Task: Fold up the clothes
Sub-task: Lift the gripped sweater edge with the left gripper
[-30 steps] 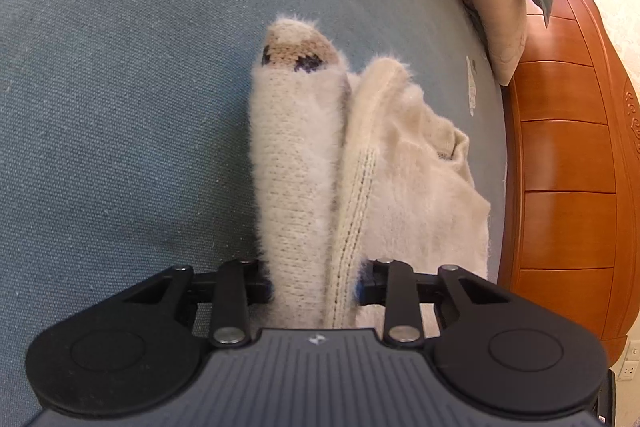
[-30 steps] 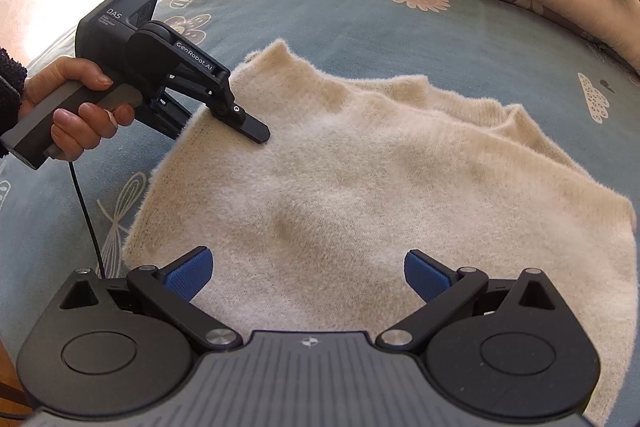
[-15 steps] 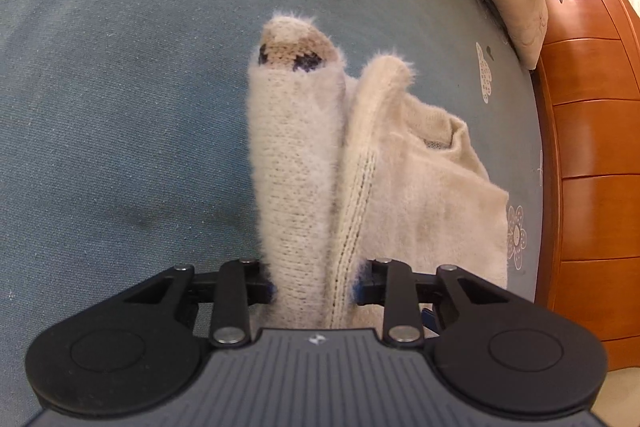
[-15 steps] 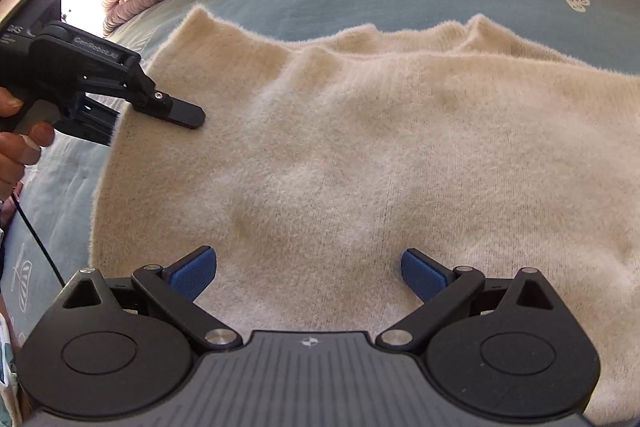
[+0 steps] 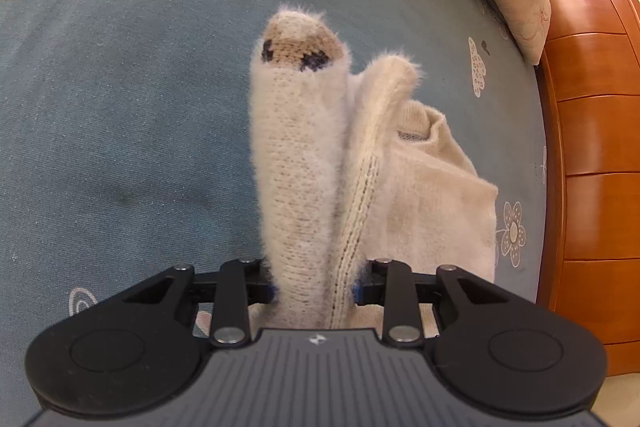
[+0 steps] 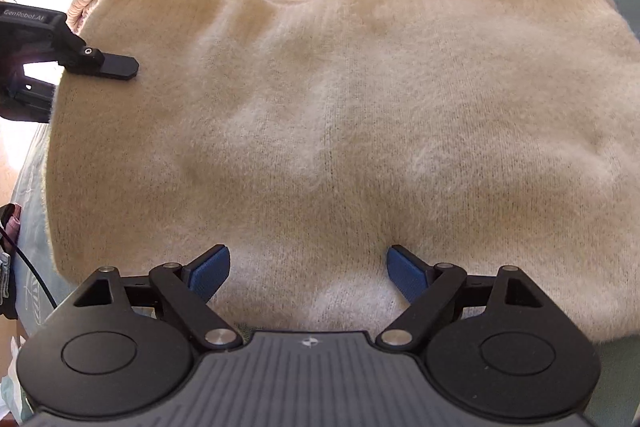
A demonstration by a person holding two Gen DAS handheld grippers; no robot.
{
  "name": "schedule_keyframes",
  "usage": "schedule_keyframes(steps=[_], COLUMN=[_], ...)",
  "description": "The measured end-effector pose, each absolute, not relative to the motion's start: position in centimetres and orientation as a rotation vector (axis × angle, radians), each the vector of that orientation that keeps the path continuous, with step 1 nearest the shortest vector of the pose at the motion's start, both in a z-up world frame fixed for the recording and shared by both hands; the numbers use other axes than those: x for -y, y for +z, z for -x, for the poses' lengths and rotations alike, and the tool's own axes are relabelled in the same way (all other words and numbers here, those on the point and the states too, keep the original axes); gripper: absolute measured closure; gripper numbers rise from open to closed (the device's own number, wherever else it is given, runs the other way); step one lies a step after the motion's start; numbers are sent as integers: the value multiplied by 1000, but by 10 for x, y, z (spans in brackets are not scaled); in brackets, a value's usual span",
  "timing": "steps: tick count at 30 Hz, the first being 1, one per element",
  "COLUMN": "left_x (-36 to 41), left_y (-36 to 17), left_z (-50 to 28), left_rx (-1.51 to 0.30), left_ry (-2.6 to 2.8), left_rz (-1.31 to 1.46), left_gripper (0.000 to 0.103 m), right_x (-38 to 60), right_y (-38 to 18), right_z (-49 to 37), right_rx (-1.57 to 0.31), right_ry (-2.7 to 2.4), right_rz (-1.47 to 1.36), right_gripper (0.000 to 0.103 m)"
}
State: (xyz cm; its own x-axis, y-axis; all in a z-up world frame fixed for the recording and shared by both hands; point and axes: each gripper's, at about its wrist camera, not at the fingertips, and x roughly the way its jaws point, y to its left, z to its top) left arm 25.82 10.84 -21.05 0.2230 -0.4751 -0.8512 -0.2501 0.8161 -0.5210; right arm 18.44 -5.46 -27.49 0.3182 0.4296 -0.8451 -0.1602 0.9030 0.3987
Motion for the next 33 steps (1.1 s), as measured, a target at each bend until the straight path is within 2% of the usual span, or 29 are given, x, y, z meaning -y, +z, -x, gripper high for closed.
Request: schedule_keyframes(steps=[4,6,8,12,20,26,33], left_x=[-100,-91,-82,-65,-45,-27,-13], left_y=[-199,-193,-187,-177,-159,-147,-140], left_z=[-259,-260,-262,-264,-264,-263,-264], left_rx=[-1380,-1390,-1399,-1419,-1435,-1437,-1434], left_ry=[-139,-130,-126,-133,-113,-97,-84], left_rz=[631,614,602,581,531,524,524], left_gripper=[74,74,74,74,73,73,73], right_x=[60,62,63,62,81,90,95], right_y=[-257,-251,-249,-264,-261,-288,-279], right_z=[-186,-191,-198,-218,-234,-265,-300], right_rx=[-1122,-1078,-1052,-1090,-1037,-1103,-1063], right_ry=[391,403,416,400,360,362,397], right_rz=[-300,-317,-331,-362,-484,-608,-647], right_gripper=[16,21,38,49,50,50,48])
